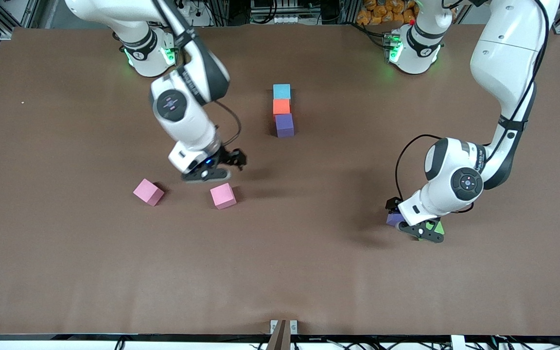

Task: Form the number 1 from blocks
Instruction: 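Grasp the other purple cube with the left gripper while the right gripper grasps pink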

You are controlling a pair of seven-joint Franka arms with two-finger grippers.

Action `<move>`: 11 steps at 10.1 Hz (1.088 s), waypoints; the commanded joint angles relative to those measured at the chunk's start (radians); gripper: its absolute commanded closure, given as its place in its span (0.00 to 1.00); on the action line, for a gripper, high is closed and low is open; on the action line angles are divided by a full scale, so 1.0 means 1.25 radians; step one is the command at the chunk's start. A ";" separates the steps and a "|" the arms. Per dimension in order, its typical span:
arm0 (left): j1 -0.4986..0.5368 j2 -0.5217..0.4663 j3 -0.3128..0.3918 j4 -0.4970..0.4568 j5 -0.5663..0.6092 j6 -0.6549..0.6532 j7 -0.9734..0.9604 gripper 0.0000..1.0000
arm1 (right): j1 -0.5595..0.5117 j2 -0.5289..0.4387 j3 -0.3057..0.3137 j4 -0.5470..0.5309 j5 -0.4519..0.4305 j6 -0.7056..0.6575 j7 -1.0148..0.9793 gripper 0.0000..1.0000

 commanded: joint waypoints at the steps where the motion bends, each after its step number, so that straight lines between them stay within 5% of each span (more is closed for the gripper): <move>1: -0.015 0.015 0.014 0.015 0.010 0.003 -0.003 0.00 | -0.019 0.072 0.013 0.063 -0.010 0.003 -0.071 0.00; 3: -0.019 0.021 0.014 0.015 0.008 0.003 -0.004 0.00 | -0.019 0.118 0.013 0.087 -0.009 0.009 -0.088 0.00; 4: -0.019 0.023 0.014 0.015 0.010 0.004 -0.003 0.08 | -0.022 0.125 0.013 0.090 -0.002 0.016 -0.124 0.00; 5: -0.019 0.023 0.014 0.015 0.015 0.003 -0.003 0.39 | -0.027 0.130 0.013 0.090 0.001 0.018 -0.145 0.00; 6: -0.020 0.023 0.014 0.014 0.015 0.003 -0.004 0.84 | -0.028 0.136 0.013 0.091 0.001 0.019 -0.146 0.00; 7: -0.030 0.021 0.014 0.010 0.011 0.003 -0.006 1.00 | -0.029 0.140 0.013 0.093 0.001 0.026 -0.147 0.00; 11: -0.119 -0.018 0.013 0.001 0.007 -0.024 -0.189 1.00 | -0.027 0.168 -0.004 0.118 0.001 0.031 -0.148 0.00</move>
